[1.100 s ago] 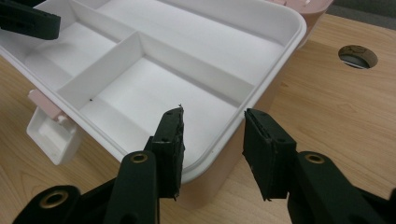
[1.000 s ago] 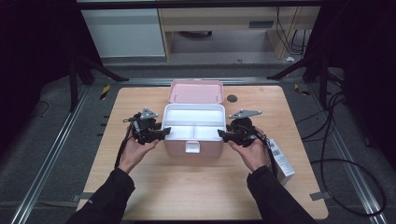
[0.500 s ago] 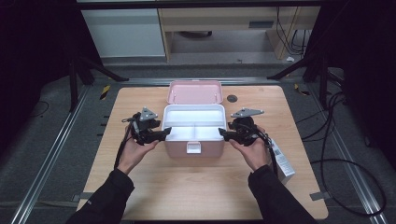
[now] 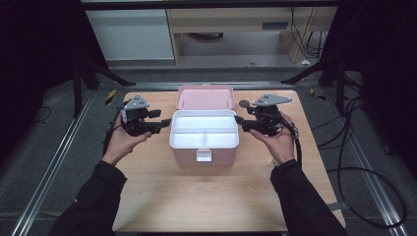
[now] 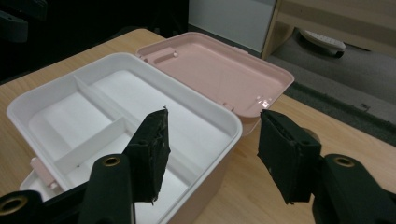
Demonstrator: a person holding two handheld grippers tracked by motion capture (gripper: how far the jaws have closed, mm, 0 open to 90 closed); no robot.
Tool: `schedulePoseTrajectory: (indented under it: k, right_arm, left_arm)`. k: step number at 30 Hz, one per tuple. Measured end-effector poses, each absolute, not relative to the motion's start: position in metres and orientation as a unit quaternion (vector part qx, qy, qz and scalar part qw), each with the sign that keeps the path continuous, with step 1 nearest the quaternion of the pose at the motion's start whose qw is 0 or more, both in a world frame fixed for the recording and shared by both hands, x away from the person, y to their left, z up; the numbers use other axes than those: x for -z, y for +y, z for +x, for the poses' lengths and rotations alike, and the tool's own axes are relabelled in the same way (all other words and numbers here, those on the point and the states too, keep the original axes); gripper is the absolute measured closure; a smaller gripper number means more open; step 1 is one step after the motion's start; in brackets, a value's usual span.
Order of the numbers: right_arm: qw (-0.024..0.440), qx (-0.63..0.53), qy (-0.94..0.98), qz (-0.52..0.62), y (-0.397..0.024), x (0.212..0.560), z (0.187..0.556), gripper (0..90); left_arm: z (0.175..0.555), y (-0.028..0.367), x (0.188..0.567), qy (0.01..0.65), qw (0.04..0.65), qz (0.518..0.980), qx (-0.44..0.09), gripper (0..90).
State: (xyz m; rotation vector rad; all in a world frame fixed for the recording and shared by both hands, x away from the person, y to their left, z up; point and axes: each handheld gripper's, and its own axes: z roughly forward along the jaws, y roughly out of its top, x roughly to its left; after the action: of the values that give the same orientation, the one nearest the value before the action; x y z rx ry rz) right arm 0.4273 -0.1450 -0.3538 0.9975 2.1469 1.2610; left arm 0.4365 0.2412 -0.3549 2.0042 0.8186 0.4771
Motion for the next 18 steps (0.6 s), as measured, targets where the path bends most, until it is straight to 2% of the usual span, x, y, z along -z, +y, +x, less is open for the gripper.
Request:
schedulePoseTrajectory:
  k: [4,8,18]
  right_arm:
    - [0.24,-0.453,0.784,0.35,-0.148,0.344,0.439,43.3]
    - [0.227,-0.462,0.79,0.333,-0.149,0.338,0.451,43.6]
    - [0.207,-0.434,0.837,0.261,-0.138,0.327,0.471,51.5]
  left_arm:
    - [0.45,0.236,0.346,0.302,0.438,0.825,-0.189,43.4]
    - [0.465,0.231,0.342,0.278,0.433,0.84,-0.172,45.1]
    - [0.481,0.217,0.344,0.226,0.394,0.881,-0.135,48.6]
